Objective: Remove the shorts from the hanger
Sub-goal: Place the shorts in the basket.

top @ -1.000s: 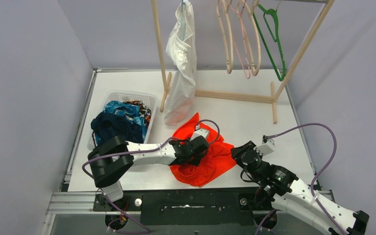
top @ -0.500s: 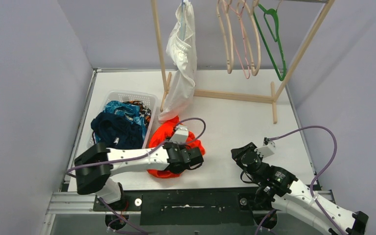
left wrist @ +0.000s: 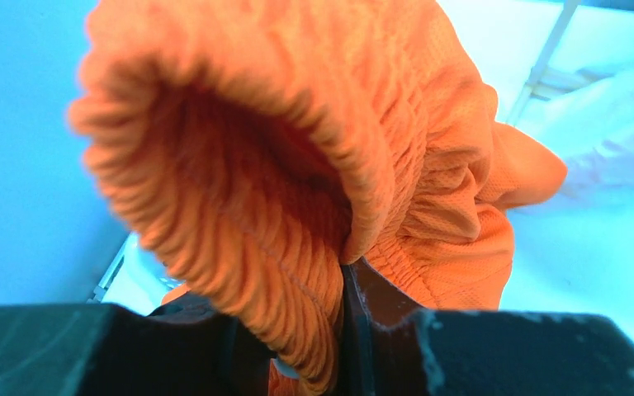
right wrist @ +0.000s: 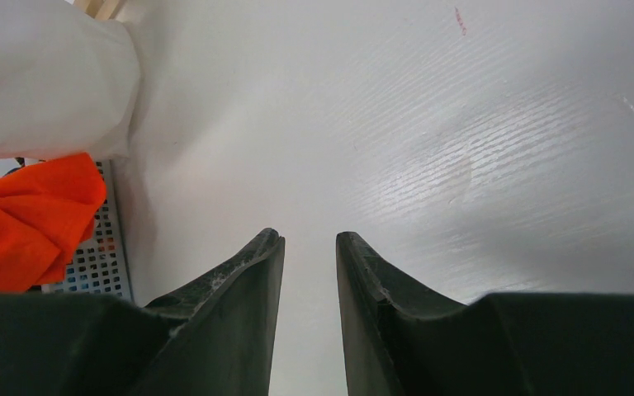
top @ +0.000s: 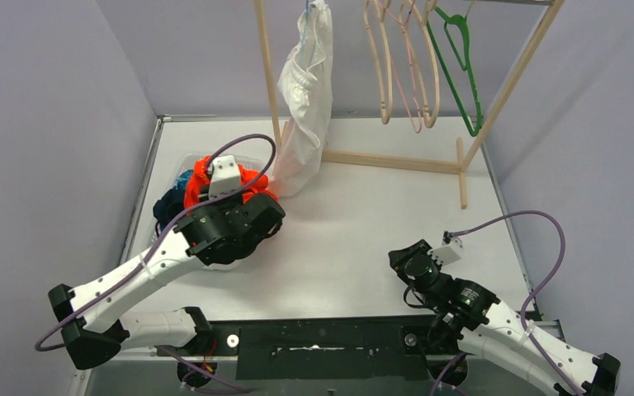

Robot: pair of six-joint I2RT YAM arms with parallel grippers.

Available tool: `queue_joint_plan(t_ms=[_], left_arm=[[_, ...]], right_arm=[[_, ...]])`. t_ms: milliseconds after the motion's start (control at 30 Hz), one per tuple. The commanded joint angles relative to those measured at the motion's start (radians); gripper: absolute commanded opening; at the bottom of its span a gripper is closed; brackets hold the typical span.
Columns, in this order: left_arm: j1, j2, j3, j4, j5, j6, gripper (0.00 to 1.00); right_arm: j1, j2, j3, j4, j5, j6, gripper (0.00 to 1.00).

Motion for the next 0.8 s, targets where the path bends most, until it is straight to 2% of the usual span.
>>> queue_joint_plan(t_ms=[0, 200, 300, 367, 500, 600, 767], left_arm=[[0.09, -0.131, 0.026, 0.3, -0.059, 0.359, 0.0], [0.317, -0.176, 0.041, 0.524, -0.004, 0.679, 0.0], [0.467, -0.107, 0.054, 0.524, 0.137, 0.704, 0.0], [0.554, -0.08, 0.033, 0.543, 0.292, 0.676, 0.0], [0.711, -0.058, -0.138, 0.68, 0.749, 0.657, 0.0], [0.782, 0.024, -0.169, 0.721, 1.086, 0.675, 0.0], [0.815, 0.111, -0.081, 0.7, 1.268, 0.691, 0.0]], right_arm=[[0.007, 0.015, 0.001, 0.054, 0.046, 0.009, 0.32], [0.007, 0.011, 0.001, 0.051, 0.039, 0.015, 0.32], [0.008, 0.011, 0.009, 0.05, 0.04, 0.012, 0.32], [0.008, 0.014, 0.021, 0.047, 0.041, 0.006, 0.32], [0.008, 0.025, 0.05, 0.025, 0.047, -0.007, 0.33], [0.008, 0.031, 0.062, 0.003, 0.048, -0.008, 0.33], [0.008, 0.029, 0.048, 0.004, 0.045, -0.004, 0.33]])
